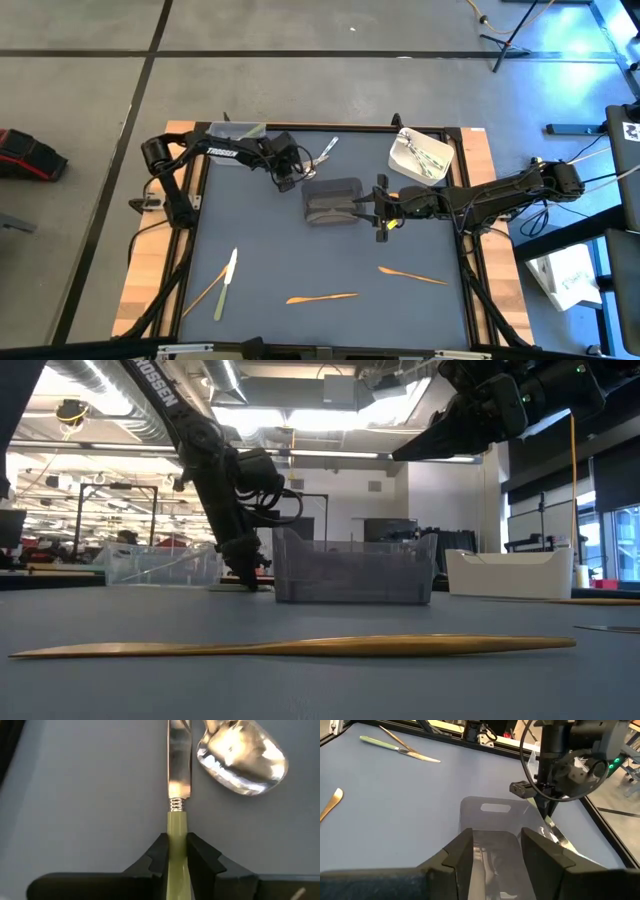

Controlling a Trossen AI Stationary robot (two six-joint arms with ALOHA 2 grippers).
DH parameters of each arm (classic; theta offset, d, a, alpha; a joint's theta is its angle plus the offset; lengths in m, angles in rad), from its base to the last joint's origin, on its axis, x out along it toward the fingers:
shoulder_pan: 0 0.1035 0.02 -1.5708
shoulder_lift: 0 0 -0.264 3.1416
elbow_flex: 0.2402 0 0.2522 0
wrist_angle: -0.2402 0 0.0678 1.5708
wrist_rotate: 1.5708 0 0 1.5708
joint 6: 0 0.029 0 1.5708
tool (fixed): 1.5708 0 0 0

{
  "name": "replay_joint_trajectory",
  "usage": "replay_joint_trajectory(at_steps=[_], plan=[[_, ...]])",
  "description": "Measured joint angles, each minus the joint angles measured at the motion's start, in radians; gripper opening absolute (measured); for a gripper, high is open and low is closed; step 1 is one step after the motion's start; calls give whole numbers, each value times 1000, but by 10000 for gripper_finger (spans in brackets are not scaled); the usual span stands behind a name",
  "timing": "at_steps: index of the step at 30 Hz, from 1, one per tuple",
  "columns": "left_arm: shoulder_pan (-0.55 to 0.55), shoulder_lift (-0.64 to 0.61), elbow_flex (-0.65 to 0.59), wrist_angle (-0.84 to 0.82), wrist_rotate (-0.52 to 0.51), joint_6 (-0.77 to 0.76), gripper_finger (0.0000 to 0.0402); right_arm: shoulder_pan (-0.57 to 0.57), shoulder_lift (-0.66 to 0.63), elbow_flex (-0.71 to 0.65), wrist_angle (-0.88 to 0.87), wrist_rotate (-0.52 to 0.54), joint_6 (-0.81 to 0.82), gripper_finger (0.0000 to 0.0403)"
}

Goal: Sort silverware by color (type)
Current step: Put the green knife into the transparent bin

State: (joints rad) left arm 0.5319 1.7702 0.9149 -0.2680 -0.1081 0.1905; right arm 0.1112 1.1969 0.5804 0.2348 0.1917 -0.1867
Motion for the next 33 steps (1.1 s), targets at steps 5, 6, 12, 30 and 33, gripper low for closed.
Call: replay_joint_trajectory(at_steps=[5, 6, 12, 30, 33], plan=[[-41, -62, -4, -67, -131, -5, 43, 0, 0, 0, 0, 0, 0, 154], [-49, -80, -4, -75, -153, -6, 43, 0, 0, 0, 0, 0, 0, 154], [-75, -166, -2, -121, -189, -26, 45, 0, 0, 0, 0, 1, 0, 154], [-77, -119, -30, -92, 46, -167, 74, 0, 0, 0, 3, 2, 2, 154], [-77, -120, -30, -64, 103, -173, 101, 0, 0, 0, 3, 2, 0, 154]])
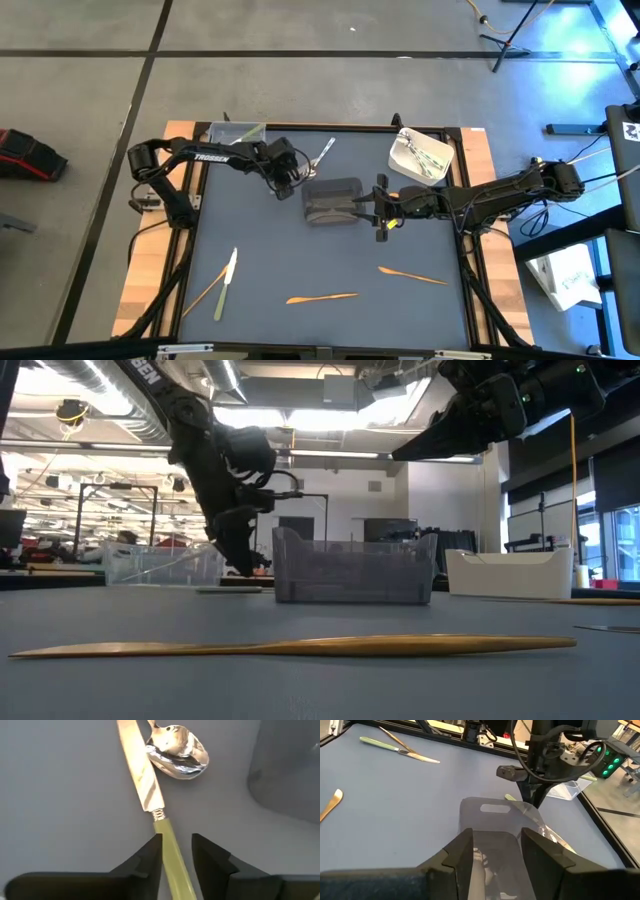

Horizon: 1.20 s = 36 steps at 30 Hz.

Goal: Sort silverware by color (type)
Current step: Put the green knife into the transparent bin

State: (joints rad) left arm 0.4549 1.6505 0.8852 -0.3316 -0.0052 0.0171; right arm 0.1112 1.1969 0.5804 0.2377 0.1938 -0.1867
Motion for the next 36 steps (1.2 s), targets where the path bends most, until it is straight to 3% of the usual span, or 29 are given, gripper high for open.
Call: replay_joint_trajectory(at_steps=[8, 16, 32, 36], plan=[[1, 0, 0, 18, -61, 10, 139, 0, 0, 0, 0, 0, -1, 154], [0, 2, 0, 38, -31, 11, 137, 0, 0, 0, 0, 0, -1, 154], [17, 120, 4, 64, -29, 23, 136, 0, 0, 0, 0, -1, -2, 154], [17, 121, 4, 64, -29, 39, 121, 0, 0, 0, 0, -1, -2, 154]])
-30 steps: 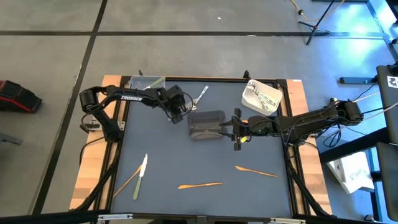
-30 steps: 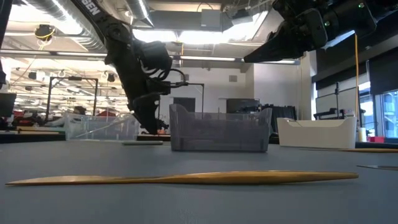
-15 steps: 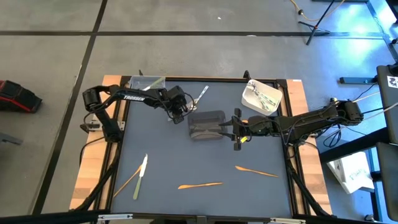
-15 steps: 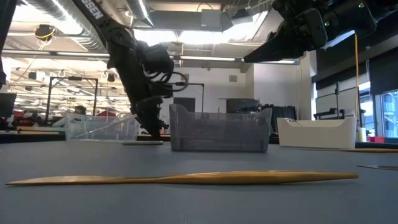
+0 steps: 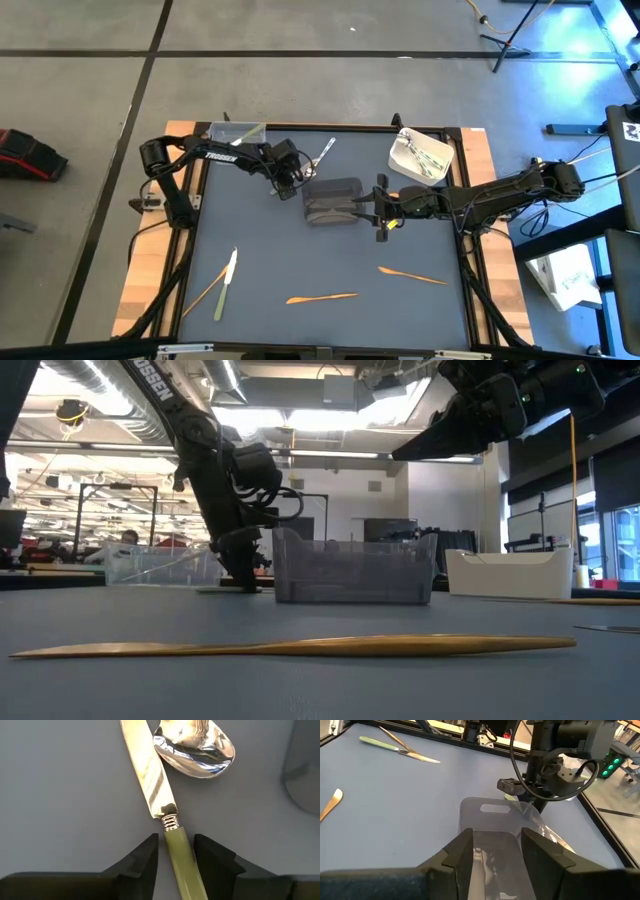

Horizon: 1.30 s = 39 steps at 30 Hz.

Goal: Sort silverware by color (type)
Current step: Put the green knife into the transparent bin

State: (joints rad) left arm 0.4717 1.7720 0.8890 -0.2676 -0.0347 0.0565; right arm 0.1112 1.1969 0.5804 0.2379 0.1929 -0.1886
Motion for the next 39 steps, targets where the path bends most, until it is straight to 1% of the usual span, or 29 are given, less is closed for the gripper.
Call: replay_joint_trajectory(at_steps=[8, 11, 22, 26, 33, 39], plan=[[1, 2, -1, 0, 1, 9, 54, 0, 0, 0, 0, 0, 0, 154], [1, 2, -1, -2, -1, 9, 38, 0, 0, 0, 0, 0, 0, 154], [-8, -2, -3, -9, -29, 4, 42, 0, 0, 0, 0, 0, 0, 154], [-22, -25, -4, -21, -58, 0, 43, 0, 0, 0, -1, 0, 0, 154], [-36, -88, -8, -111, -176, -2, 44, 0, 0, 0, -3, 1, 0, 154], [-36, -139, -8, -125, -172, 4, 45, 0, 0, 0, -3, 0, 0, 154]])
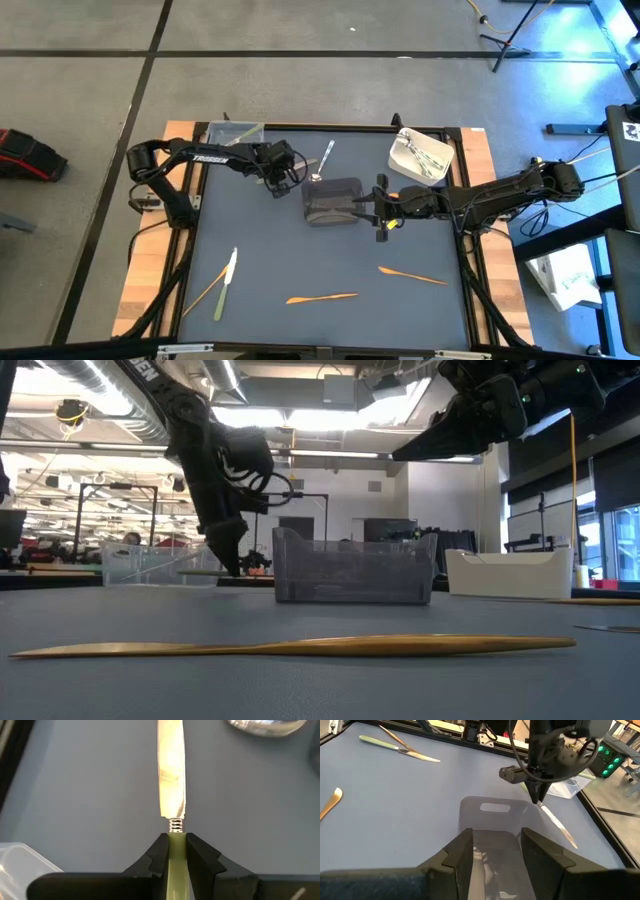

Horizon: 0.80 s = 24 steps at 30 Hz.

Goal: Sort silverware by color (type)
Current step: Put the green knife into the transparent bin

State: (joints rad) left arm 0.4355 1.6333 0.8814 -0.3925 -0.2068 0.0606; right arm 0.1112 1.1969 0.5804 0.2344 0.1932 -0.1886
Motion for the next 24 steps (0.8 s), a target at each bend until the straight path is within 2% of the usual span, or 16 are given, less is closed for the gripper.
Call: replay_joint_trajectory(at_steps=[14, 19, 24], plan=[[-7, -215, 3, -48, -24, 28, 44, 0, 0, 0, -1, 0, 0, 154], [-1, -293, 4, -55, 8, 28, 44, 0, 0, 0, -1, 0, 0, 154], [-5, -292, 4, -94, 74, -5, 45, 0, 0, 0, -1, 0, 0, 154]])
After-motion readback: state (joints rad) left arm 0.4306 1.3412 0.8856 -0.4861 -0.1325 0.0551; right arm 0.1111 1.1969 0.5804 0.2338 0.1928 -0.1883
